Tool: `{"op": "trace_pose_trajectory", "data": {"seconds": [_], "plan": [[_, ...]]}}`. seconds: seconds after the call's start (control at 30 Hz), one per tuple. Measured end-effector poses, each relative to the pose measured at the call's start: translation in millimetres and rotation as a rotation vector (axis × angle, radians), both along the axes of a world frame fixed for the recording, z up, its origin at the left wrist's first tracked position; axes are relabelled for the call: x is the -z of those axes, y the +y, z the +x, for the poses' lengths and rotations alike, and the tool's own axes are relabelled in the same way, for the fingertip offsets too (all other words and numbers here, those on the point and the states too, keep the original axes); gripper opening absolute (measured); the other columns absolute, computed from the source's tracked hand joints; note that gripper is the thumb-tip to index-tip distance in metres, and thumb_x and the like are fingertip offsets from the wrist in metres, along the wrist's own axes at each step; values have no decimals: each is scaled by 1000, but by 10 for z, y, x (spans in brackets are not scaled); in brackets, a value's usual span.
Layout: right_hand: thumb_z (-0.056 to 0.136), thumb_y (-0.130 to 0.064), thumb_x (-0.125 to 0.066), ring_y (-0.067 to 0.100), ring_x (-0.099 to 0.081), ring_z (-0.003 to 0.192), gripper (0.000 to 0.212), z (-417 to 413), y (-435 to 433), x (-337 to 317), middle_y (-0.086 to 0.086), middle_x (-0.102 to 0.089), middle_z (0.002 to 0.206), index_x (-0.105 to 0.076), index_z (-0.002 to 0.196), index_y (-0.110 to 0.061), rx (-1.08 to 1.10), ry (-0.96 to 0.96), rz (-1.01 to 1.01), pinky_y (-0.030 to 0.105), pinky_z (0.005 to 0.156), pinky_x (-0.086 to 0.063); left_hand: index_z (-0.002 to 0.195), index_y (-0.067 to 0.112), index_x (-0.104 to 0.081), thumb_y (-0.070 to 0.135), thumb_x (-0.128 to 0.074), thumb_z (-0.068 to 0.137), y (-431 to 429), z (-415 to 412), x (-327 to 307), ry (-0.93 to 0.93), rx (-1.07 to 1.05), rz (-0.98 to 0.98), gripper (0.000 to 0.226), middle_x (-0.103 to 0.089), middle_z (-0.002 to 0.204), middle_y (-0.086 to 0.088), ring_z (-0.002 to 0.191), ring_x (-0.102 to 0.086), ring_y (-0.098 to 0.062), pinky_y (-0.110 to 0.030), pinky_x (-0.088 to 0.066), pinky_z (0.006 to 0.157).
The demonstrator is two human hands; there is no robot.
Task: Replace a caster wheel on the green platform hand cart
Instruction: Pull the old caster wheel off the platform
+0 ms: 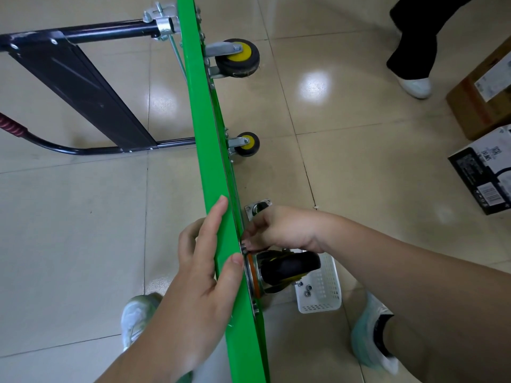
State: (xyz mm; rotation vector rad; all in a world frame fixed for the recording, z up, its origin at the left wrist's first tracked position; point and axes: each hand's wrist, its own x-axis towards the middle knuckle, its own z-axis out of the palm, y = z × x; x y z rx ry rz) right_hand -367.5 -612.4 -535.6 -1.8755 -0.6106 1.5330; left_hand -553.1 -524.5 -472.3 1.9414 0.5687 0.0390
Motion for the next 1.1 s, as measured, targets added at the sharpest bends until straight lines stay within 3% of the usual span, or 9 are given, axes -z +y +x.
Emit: {"op": "trace_pose_trajectory", "data": {"seconds": [0.1, 0.2, 0.37, 0.5, 0.63, 0.77, 0.87, 1.1], "plan": [[57, -39, -84, 26, -69, 104, 24, 6, 6, 37, 4, -76, 99, -76, 79, -31, 15, -2, 12, 48, 101, -52, 138, 81, -8, 63, -39, 83, 4, 8, -7, -2, -9, 0, 66, -25, 127, 44, 85, -48, 28, 6, -33, 77], [53, -39, -84, 22, -68, 105, 27, 14, 11, 68, 0, -76, 100, -76, 78, -35, 19, 2, 30, 46, 103, -51, 138, 81, -7, 69, -34, 76, 6, 10, -6, -1, -17, 1, 68, -25, 128, 43, 88, -48, 28, 6, -34, 77], [57, -35, -82, 27, -68, 106, 20, -15, 10, 75, 4, -76, 99, -76, 76, -33, 44, 15, 31, 48, 104, -50, 139, 79, -8, 49, -40, 89, -1, 6, 14, -2, -5, 8, 67, -27, 130, 38, 97, -48, 26, 7, -31, 76], [77, -31, -81, 28, -70, 103, 14, -21, -22, 22, 4, -76, 97, -73, 85, -21, 100, 74, 26, 49, 104, -49, 138, 80, -7, 50, -40, 89, 3, 5, 5, 2, -6, 8, 66, -26, 130, 40, 98, -48, 25, 7, -31, 77], [74, -37, -82, 23, -71, 98, 14, -39, 3, 7, 0, -77, 93, -74, 79, -27, 49, -33, -13, 42, 97, -53, 137, 81, -7, 51, -40, 88, 4, -1, 5, 9, -6, 2, 67, -25, 129, 42, 96, -49, 25, 6, -32, 76], [78, -41, -81, 20, -69, 86, 23, -8, -3, -68, -3, -75, 84, -76, 87, -20, -26, -51, -75, 34, 82, -54, 137, 81, -7, 49, -40, 88, 1, 7, -8, 17, -3, -4, 67, -24, 128, 43, 95, -49, 26, 6, -33, 75], [80, -32, -82, 13, -67, 78, 11, 3, -9, -92, -10, -73, 72, -76, 76, -24, -13, -47, -51, 28, 75, -50, 138, 79, -7, 49, -40, 88, 0, 16, -11, 21, -5, -4, 67, -24, 129, 42, 96, -49, 25, 6, -33, 77], [67, -21, -85, 23, -67, 95, 19, -16, -4, -36, 5, -74, 91, -73, 82, -23, 77, 15, -17, 42, 98, -51, 138, 78, -7, 48, -40, 88, -7, 20, -27, 32, -19, -13, 67, -23, 128, 44, 100, -47, 27, 7, -32, 78]]}}
